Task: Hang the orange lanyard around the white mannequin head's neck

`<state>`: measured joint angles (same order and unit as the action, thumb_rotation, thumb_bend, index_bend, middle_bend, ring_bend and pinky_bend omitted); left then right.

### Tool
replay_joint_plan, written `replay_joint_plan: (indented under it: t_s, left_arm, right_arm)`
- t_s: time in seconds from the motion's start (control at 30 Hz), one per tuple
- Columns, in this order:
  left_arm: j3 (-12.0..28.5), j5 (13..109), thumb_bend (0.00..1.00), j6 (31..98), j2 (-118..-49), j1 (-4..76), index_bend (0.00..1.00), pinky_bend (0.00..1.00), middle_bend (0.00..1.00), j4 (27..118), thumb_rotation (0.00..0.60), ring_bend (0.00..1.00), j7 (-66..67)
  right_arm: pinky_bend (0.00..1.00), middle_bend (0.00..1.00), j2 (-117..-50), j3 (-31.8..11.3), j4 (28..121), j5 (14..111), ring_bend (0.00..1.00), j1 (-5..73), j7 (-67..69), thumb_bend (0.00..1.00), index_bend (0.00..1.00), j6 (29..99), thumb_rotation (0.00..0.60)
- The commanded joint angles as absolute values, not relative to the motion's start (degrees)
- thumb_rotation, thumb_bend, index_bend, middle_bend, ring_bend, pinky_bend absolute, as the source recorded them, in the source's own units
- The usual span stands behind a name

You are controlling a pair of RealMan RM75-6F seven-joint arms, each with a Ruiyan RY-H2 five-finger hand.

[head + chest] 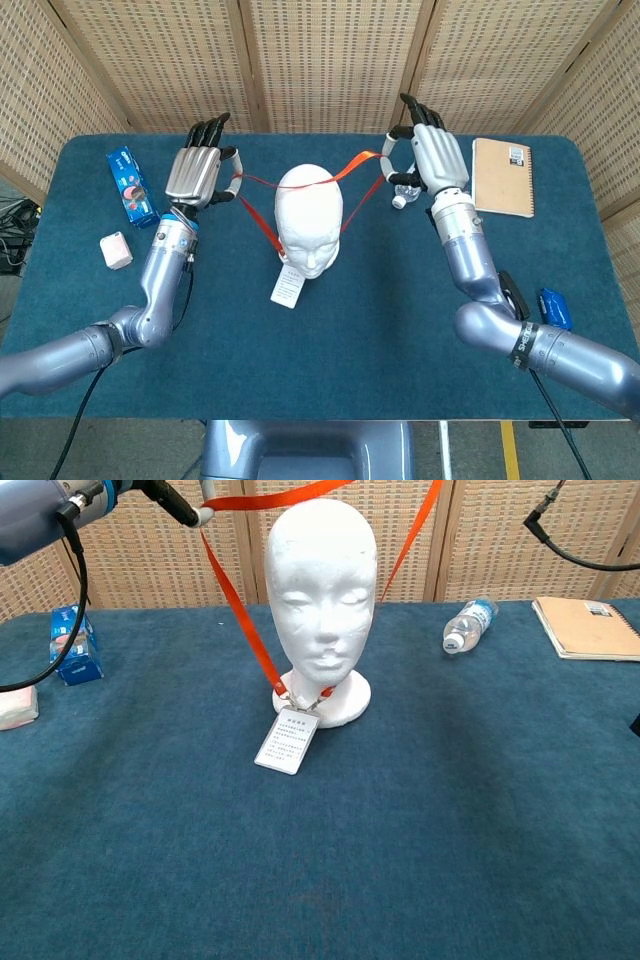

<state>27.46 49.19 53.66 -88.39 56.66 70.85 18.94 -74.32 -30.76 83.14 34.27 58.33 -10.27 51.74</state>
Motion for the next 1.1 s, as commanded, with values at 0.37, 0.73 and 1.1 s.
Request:
replay_joint_plan:
  t_s: [0.37,0.73,1.1]
  left_arm:
    - [26.3,50.1,0.47,49.2,-93.5,59.6,0.0,0.0,0.0,60.7,0.6,0.0,11.4]
    - [26.1,54.9,0.0,51.5,-93.7,58.9,0.0,0.0,0.0,58.4,0.6,0.0,4.9]
    - [22.6,59.5,0.0,58.6,-83.3,50.5,0.0,0.0,0.0,72.8,0.6,0.0,5.4]
  right_arm:
    - [0.0,0.1,-79.7,-29.2,70.2,31.9,0.0,61.0,-6.6,0.25,0.46,44.6,0.6]
    - [0.0,0.05,-81.1,-28.7,67.9,34.6,0.0,60.8,-4.6,0.01,0.21,45.0,0.6]
    - [0.0,0.04,-72.9,-25.7,82.0,40.1,0.0,54.0,-8.3,0.01,0.21,54.2,0.6]
